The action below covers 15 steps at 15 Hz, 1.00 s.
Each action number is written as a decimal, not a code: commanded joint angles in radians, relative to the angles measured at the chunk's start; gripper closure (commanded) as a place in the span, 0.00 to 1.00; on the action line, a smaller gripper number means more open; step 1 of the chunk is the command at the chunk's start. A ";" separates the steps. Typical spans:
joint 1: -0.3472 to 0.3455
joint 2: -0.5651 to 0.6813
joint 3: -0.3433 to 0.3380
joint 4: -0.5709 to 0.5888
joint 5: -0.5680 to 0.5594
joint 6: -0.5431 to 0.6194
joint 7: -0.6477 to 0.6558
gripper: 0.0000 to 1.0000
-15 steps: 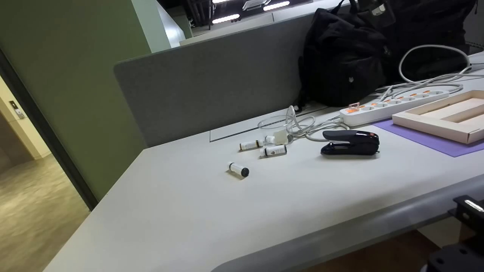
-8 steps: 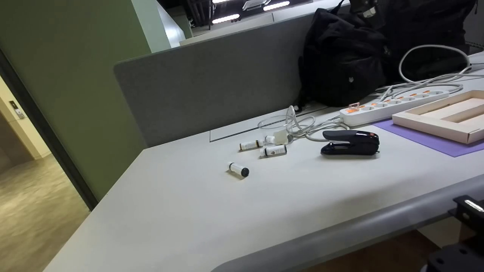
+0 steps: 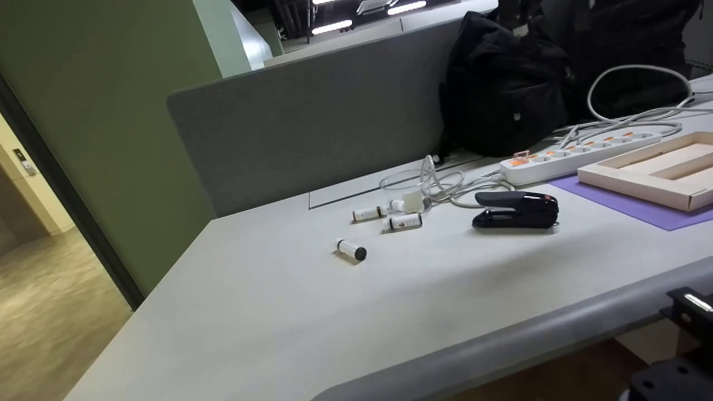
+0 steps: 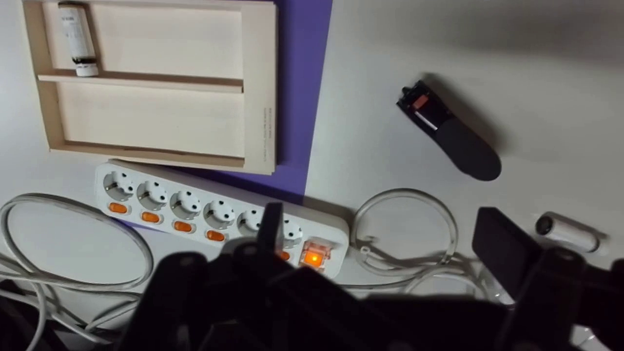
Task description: Turn off the third switch from the left then turn on the first and second right
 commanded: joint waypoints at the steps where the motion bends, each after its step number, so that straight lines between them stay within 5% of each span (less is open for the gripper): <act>1: -0.046 0.217 -0.097 0.201 0.018 -0.072 -0.116 0.00; 4: -0.067 0.379 -0.149 0.367 -0.061 -0.163 -0.094 0.00; 5: -0.058 0.265 -0.143 0.224 -0.025 -0.078 -0.127 0.00; 8: -0.066 0.379 -0.163 0.332 -0.039 -0.117 -0.128 0.00; 15: -0.062 0.401 -0.163 0.363 -0.036 -0.101 -0.130 0.00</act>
